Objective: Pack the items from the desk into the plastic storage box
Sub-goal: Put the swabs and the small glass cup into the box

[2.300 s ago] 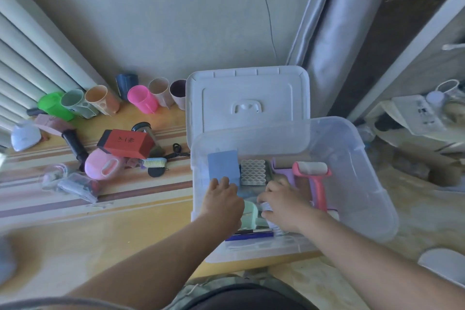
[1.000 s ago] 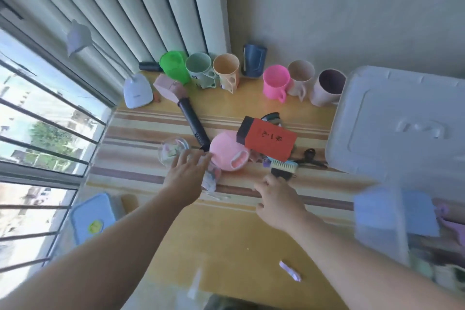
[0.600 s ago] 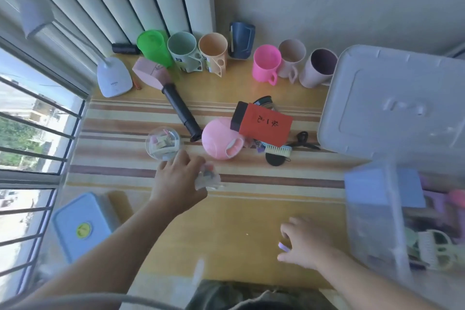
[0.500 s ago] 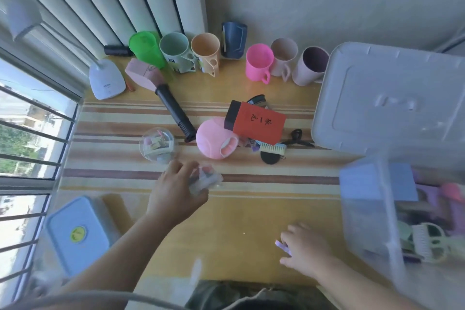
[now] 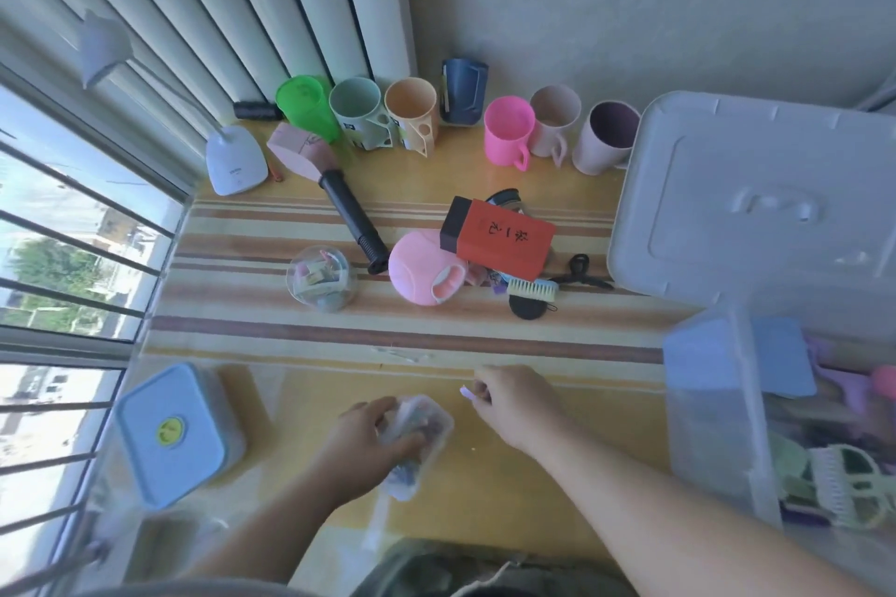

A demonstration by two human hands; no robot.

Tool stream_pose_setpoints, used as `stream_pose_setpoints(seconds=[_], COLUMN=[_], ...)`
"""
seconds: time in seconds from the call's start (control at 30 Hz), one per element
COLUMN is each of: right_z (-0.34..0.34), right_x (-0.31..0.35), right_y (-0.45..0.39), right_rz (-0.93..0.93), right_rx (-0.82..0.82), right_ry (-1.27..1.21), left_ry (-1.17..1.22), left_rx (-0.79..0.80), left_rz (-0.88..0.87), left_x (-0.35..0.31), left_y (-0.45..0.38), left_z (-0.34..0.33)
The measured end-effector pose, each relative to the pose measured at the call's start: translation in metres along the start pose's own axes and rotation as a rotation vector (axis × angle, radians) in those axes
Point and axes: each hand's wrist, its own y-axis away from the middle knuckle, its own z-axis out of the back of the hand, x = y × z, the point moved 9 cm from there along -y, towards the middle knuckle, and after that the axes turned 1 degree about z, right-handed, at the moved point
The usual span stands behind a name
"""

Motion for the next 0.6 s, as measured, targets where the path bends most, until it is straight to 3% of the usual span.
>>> stream_pose_setpoints(seconds=[0.27, 0.6], right_z=[-0.005, -0.040], right_x=[0.109, 0.102], right_y=[-0.084, -0.109], right_rz=[0.174, 0.186], right_rx=[-0.081, 0.060], right_ry=[0.126, 0.287], left_ry=[0.031, 0.081], left_rx=[-0.159, -0.184], left_rz=[0.102, 0.119], left_x=[0.053, 0.074], left_y=[0.001, -0.008], left_z=[0.047, 0.056])
